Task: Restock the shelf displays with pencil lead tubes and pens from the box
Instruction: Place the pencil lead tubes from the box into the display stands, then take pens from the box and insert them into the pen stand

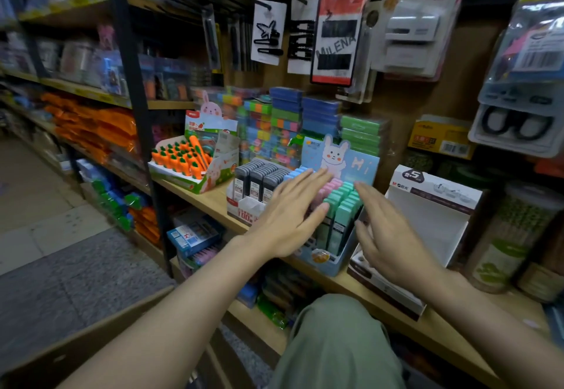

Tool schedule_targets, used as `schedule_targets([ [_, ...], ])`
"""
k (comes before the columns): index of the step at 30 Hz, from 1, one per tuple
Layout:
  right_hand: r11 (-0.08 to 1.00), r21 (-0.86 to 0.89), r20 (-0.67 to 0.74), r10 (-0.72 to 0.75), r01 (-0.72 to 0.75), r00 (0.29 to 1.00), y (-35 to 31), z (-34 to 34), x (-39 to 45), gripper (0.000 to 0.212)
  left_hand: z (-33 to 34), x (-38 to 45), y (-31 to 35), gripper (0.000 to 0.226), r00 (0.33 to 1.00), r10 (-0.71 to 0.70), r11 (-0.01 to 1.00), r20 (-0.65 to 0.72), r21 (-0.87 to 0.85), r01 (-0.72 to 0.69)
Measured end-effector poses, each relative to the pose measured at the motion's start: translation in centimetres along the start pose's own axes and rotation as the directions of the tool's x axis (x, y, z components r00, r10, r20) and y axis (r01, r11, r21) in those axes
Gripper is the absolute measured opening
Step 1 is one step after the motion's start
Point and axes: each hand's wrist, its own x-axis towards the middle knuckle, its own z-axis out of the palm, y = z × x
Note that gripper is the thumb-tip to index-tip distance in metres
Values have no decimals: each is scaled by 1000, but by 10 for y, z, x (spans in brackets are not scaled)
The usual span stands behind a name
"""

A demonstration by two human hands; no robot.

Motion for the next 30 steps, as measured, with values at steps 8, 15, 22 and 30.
schedule_targets([
  [8,941,297,5,-168,159,986,-107,29,26,20,-20,-128,-42,26,969,-197,978,-152,-100,183],
  [15,937,350,600,-244,25,762,-207,182,12,26,-1,-312,-106,27,630,-776,629,-9,-70,774],
  [22,962,255,850,-174,-98,497,-245,342,-75,50,64,-421,-148,46,-57,-988,-66,141,-60,996],
  [30,988,-44,912,101,-150,397,-229,454,-125,81,123,-463,-196,74,-273,-957,-269,99,57,962],
])
